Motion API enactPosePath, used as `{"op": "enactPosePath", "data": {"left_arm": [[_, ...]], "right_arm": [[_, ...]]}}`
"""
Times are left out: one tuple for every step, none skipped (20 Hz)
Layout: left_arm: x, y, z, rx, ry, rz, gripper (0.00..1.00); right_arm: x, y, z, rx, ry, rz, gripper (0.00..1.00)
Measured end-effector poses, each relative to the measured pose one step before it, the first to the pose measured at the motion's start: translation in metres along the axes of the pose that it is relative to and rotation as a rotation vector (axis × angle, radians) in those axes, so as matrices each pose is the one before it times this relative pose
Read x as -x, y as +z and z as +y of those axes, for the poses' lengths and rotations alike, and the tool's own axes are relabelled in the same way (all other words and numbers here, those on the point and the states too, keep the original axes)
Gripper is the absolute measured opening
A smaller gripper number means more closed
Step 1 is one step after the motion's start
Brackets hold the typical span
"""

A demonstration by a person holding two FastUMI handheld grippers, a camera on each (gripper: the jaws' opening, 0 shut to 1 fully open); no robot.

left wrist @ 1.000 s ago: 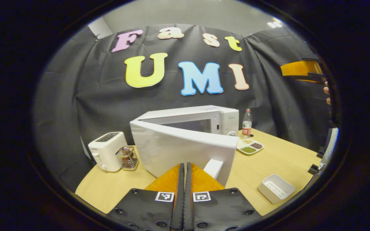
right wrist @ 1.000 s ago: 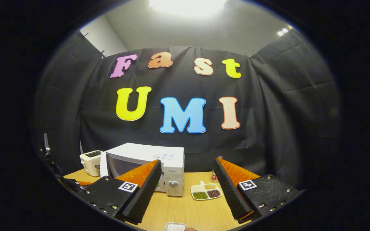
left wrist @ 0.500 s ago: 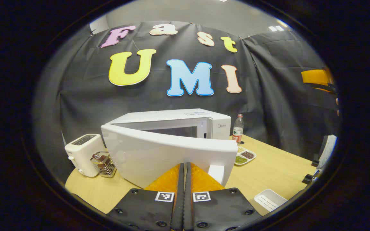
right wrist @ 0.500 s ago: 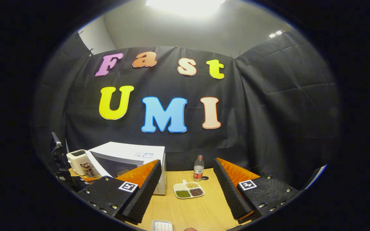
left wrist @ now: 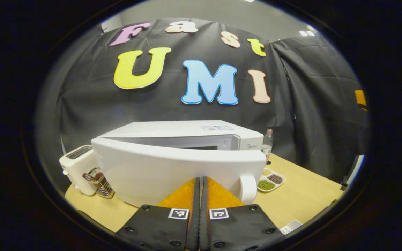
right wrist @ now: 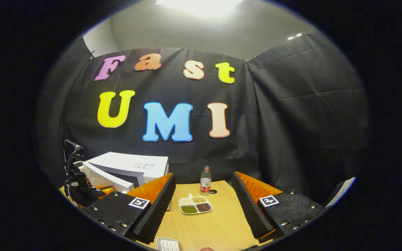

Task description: Open the microwave oven with the left hand, put the food in, and close the microwave oven.

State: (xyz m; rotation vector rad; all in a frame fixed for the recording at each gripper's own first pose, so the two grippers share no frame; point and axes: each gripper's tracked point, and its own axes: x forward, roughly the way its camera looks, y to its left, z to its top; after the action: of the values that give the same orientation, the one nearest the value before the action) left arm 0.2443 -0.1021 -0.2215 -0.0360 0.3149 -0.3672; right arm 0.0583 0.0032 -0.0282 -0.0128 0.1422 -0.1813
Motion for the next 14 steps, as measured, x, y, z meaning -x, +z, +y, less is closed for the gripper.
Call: {"op": "enactPosePath", "data": {"left_arm": [[-0.00748,0.00119,-0.00035,-0.00994,0.00796,0.00386,0.07],[-0.00615,-0.00042,-0.00071,-0.00784,0.00645,0.00082,0.07],[-0.00659,0.00199,-0.00069,-0.00427,0.00461,-0.00135,0.02],[-0.00762,0.00241,-0.00114,-0.00102,0.00518,-0.00189,0.02],[-0.00543,0.00139,0.0,0.00222,0.00436,-0.0001,0.07],[-0.00478,-0.00037,-0.00028,0.00418,0.00371,0.00302,0.03],[-0.00428,-0.00038,0.00022,0.00376,0.00783,0.00449,0.03],[-0.00378,0.00071,0.00131,0.00429,0.00927,0.0021,0.12],[-0.00396,0.00038,0.00119,0.00811,0.00858,0.00183,0.07],[-0.00515,0.00033,0.00011,0.00697,0.00974,0.00196,0.02],[-0.00446,0.00109,0.00061,0.0038,0.01003,0.00401,0.07],[-0.00432,0.00348,0.00148,0.00041,0.00565,-0.0001,0.02],[-0.00387,0.00279,0.00061,-0.00028,0.00499,-0.00484,0.02],[-0.00155,-0.00139,0.00258,0.0042,0.00834,0.00841,0.07]], "right_arm": [[-0.00124,0.00187,-0.00295,0.00332,-0.00418,-0.00285,0.98],[-0.00032,-0.00027,-0.00285,0.00077,-0.00459,-0.001,0.98],[0.00039,0.00109,-0.00328,-0.00205,-0.00566,-0.00191,0.98],[0.00007,0.00002,-0.00261,-0.00387,-0.00464,-0.00206,0.98],[-0.00005,-0.00063,-0.00319,-0.0025,-0.00526,0.00118,0.98],[0.00057,-0.00282,-0.0031,-0.00058,-0.00413,0.00458,0.98],[0.00179,-0.00232,-0.00336,0.0022,-0.00225,0.00463,0.98],[-0.00088,-0.00116,-0.00334,0.00415,-0.00423,0.00255,0.98],[-0.00082,-0.00222,-0.00336,0.00168,-0.00366,0.00481,0.98],[-0.00008,-0.00399,-0.00218,-0.00282,-0.00058,0.0093,0.98],[0.00067,-0.00266,-0.00242,-0.00473,-0.00069,0.00639,0.98],[-0.00149,0.00017,-0.00179,-0.00328,0.00064,0.0023,0.98],[-0.00116,0.00121,-0.00009,0.00003,0.00343,-0.00008,0.98],[-0.00106,0.00077,-0.00037,0.00267,0.00342,-0.00413,0.98]]}}
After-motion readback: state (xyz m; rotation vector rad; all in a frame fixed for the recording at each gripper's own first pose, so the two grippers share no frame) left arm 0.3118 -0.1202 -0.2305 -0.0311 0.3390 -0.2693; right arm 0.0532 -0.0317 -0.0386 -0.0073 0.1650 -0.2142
